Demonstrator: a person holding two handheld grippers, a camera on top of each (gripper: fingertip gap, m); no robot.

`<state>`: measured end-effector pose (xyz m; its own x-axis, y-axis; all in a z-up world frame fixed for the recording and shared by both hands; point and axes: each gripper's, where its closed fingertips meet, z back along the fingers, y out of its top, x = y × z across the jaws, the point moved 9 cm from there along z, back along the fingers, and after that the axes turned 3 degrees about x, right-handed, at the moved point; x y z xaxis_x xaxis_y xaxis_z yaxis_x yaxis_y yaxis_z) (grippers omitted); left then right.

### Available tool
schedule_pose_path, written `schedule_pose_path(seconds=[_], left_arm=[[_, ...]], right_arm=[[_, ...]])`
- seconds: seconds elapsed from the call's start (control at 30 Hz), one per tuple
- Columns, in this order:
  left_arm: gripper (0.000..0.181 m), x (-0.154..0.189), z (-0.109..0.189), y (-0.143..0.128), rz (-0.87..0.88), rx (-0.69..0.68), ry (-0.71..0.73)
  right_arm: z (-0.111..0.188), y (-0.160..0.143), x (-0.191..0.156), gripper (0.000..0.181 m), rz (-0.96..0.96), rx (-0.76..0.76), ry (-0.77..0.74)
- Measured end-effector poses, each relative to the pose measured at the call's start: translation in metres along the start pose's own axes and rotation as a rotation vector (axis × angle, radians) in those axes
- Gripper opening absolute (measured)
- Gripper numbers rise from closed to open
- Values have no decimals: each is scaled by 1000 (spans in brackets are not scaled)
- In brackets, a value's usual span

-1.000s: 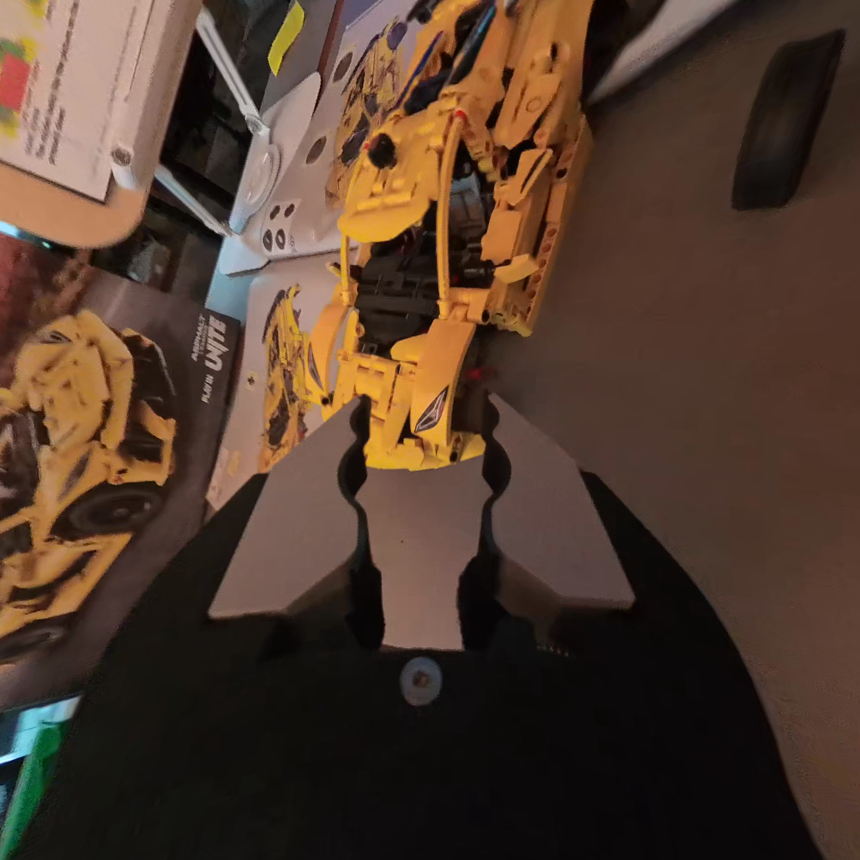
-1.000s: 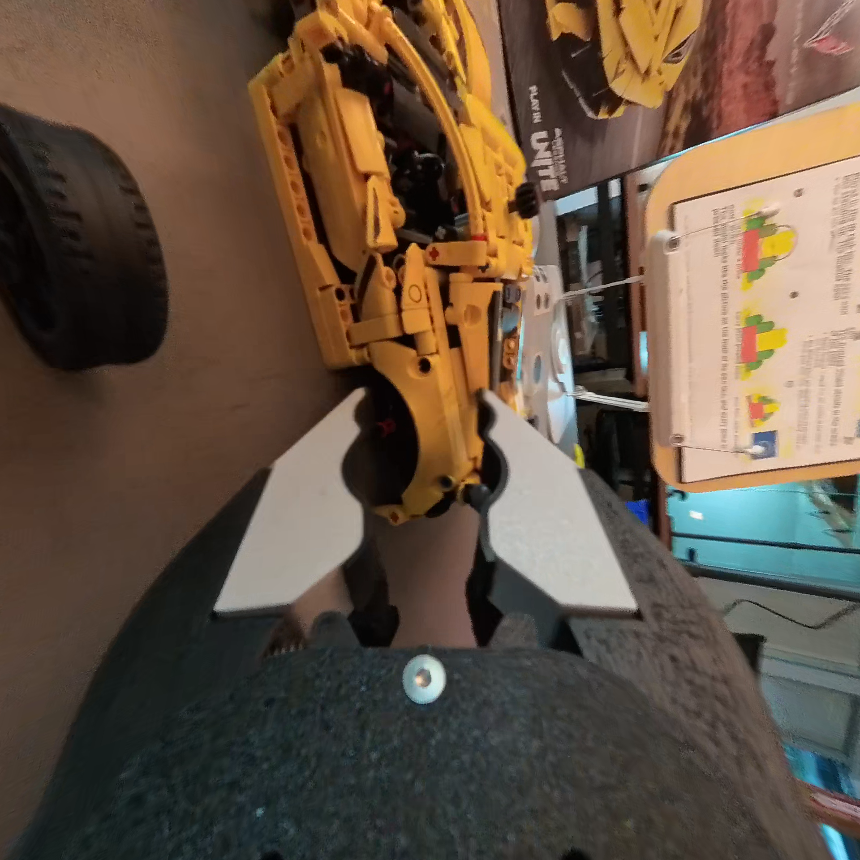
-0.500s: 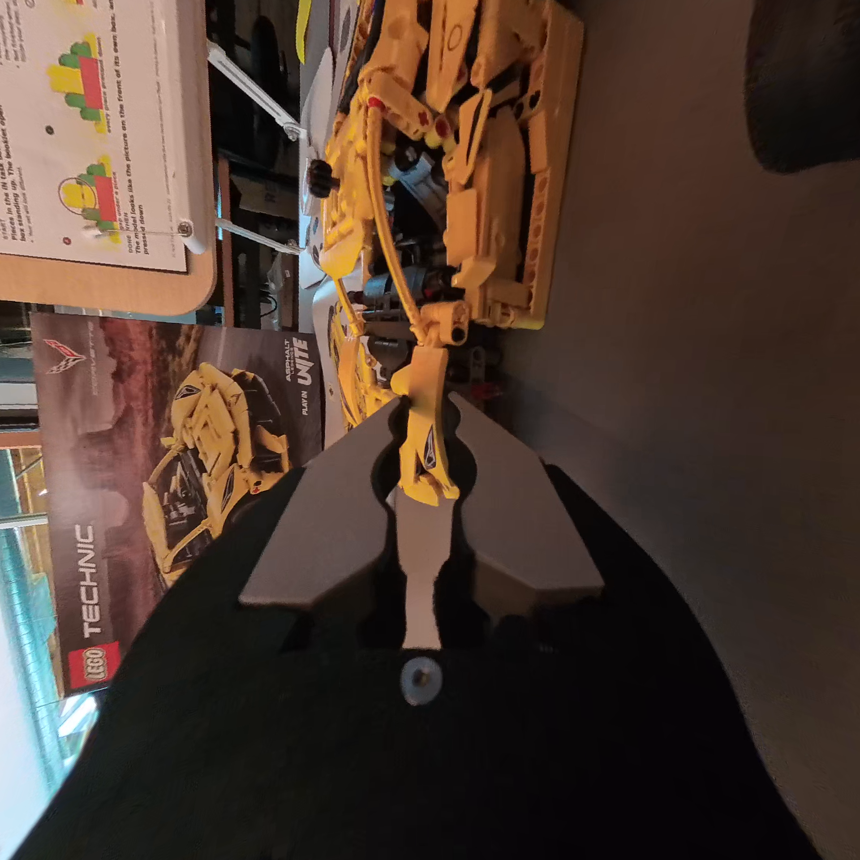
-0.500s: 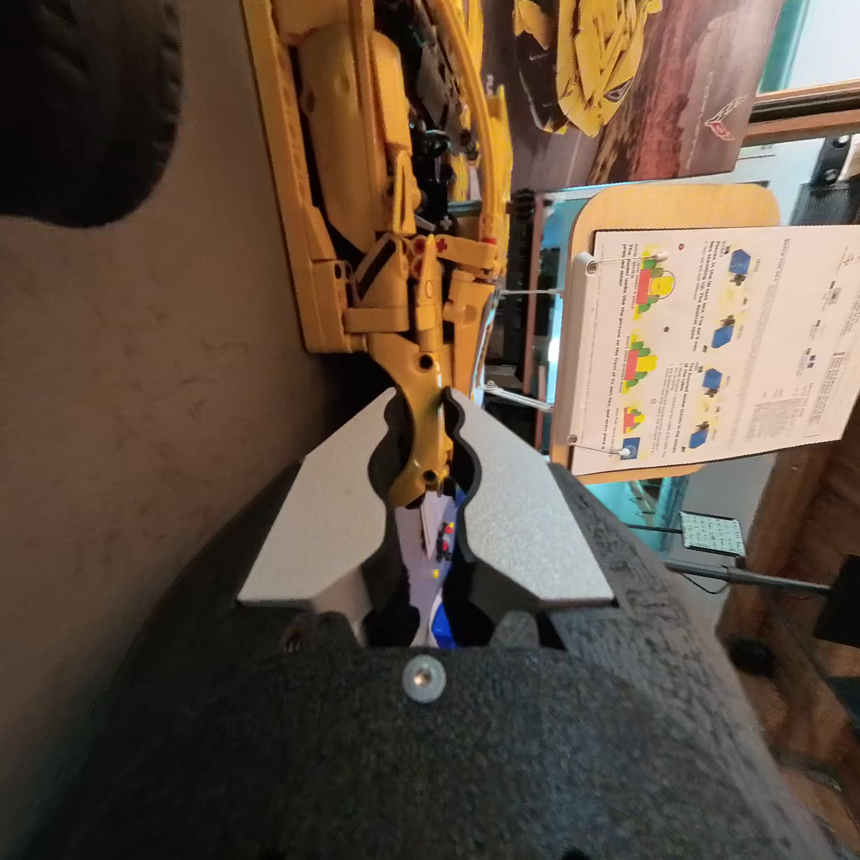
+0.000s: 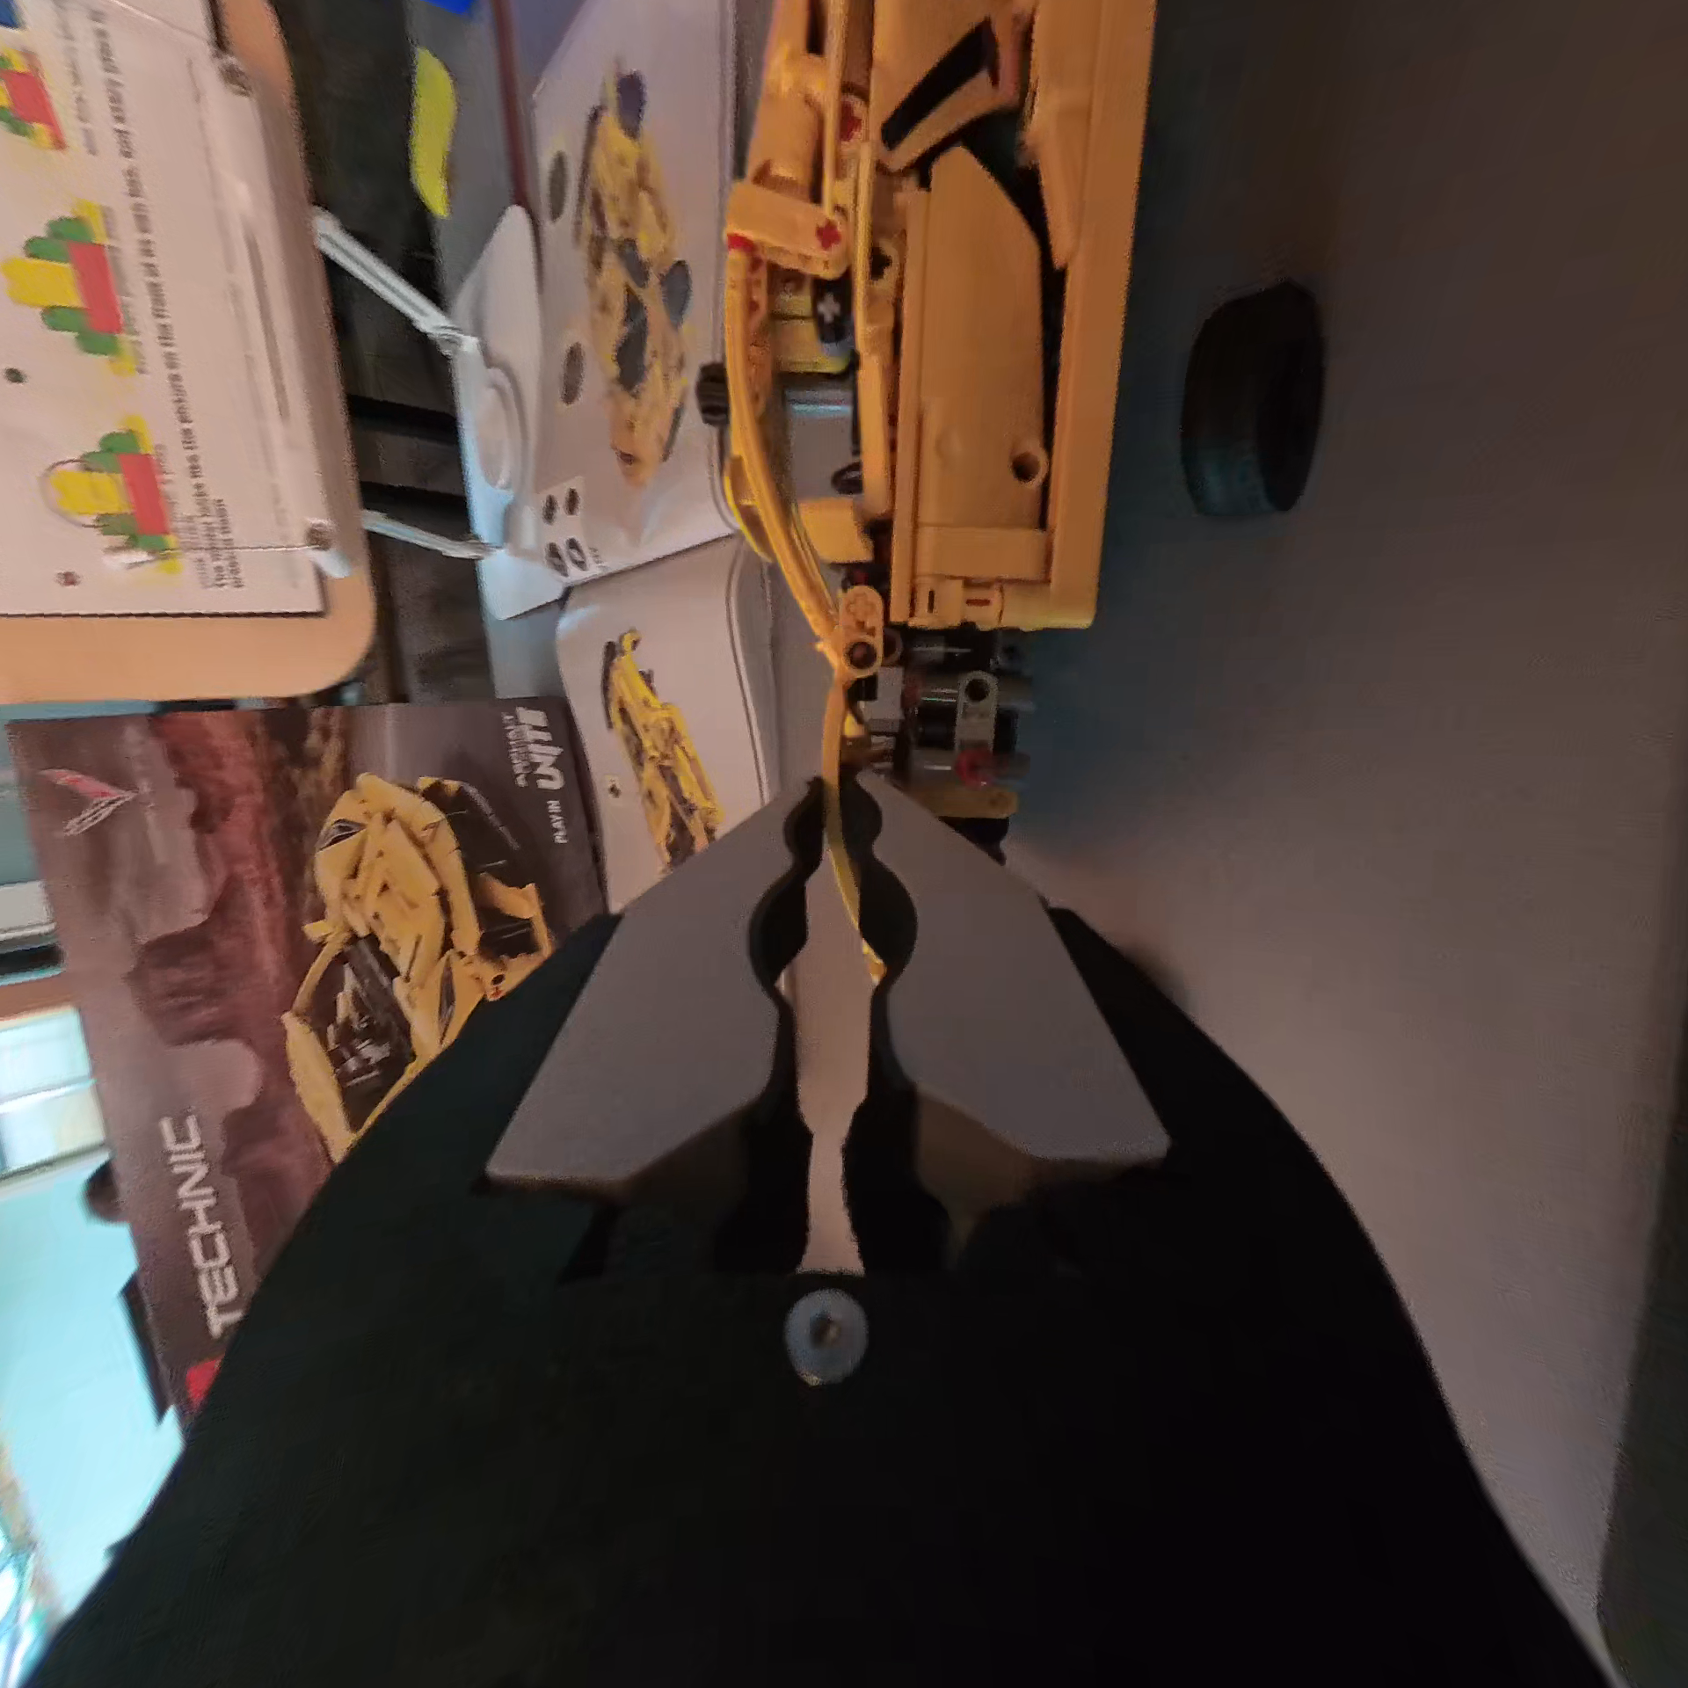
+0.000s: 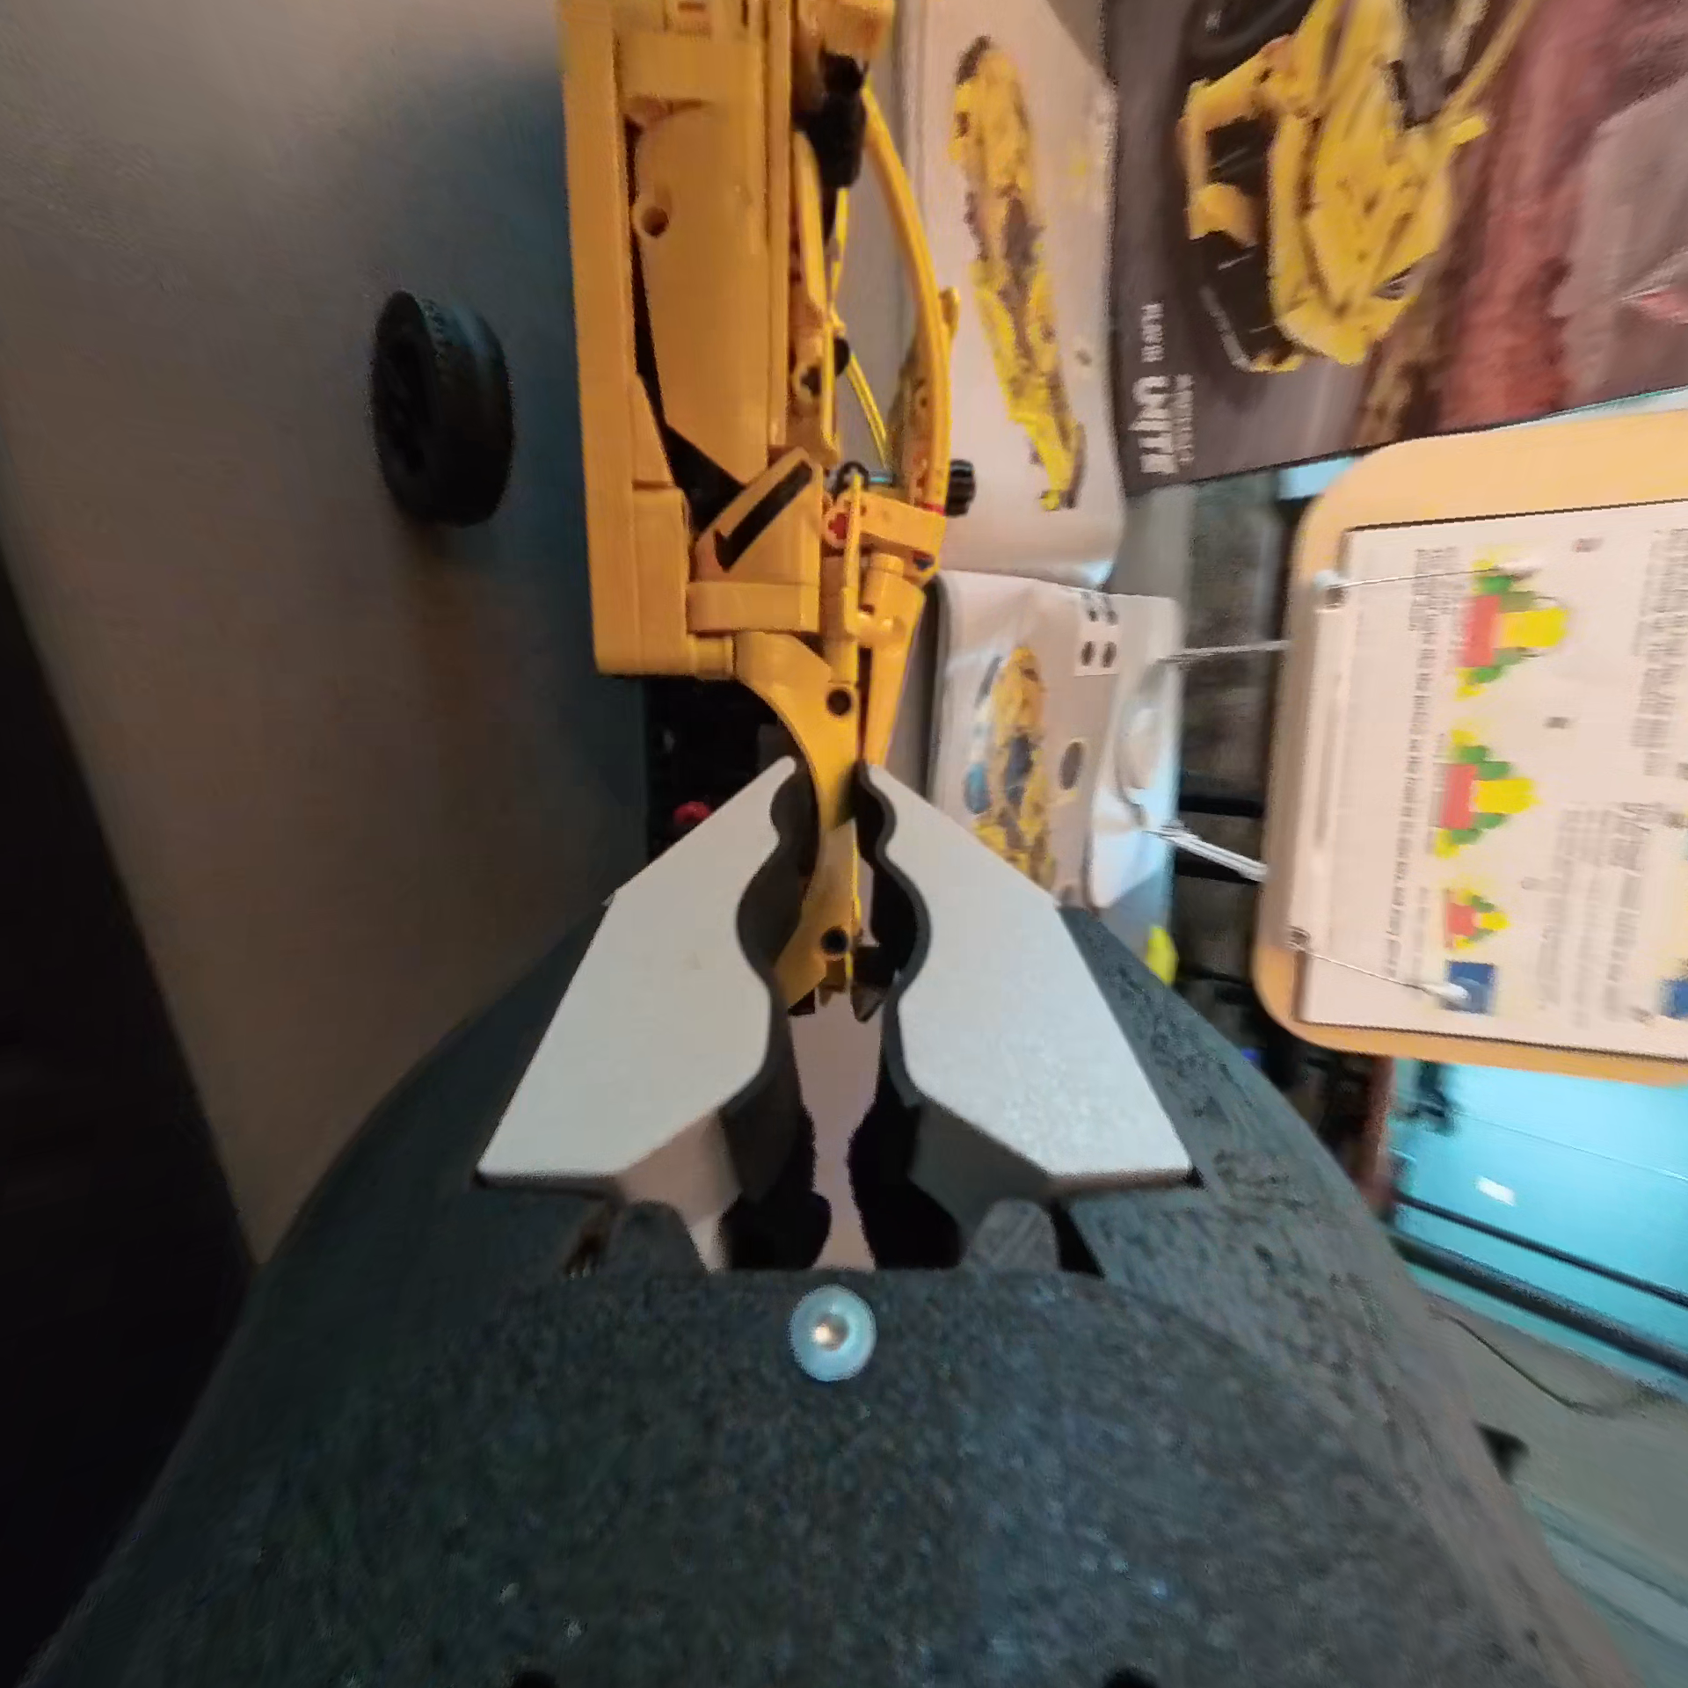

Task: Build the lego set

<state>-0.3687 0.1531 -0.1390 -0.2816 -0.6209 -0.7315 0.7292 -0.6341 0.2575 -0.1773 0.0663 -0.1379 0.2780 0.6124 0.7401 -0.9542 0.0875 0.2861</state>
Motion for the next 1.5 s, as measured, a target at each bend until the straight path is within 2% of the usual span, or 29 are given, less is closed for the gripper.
schedule_pose_path(seconds=[0.13,0.33,0.4,0.57,0.9,1.1,1.37,1.5], left_arm=[[4,-26,-1,3,14,-8,-214],[4,-71,-31,-9,184,7,-521],[4,-81,-42,-13,234,12,-601],[5,-85,-47,-17,270,69,-661],[9,-81,-45,-19,302,88,-655],[24,-84,-46,-20,339,78,-645],[25,-85,-39,-22,362,109,-638],[25,-84,-36,-22,359,114,-632]], right_arm=[[-5,-4,31,8,-61,-5,271],[-40,-22,77,8,-237,7,636],[-52,-29,88,8,-264,25,720],[-62,-38,99,11,-300,54,832],[-61,-41,96,16,-370,94,830],[-61,-41,98,25,-383,95,818],[-58,-42,95,27,-410,102,824],[-48,-37,100,30,-405,137,772]])
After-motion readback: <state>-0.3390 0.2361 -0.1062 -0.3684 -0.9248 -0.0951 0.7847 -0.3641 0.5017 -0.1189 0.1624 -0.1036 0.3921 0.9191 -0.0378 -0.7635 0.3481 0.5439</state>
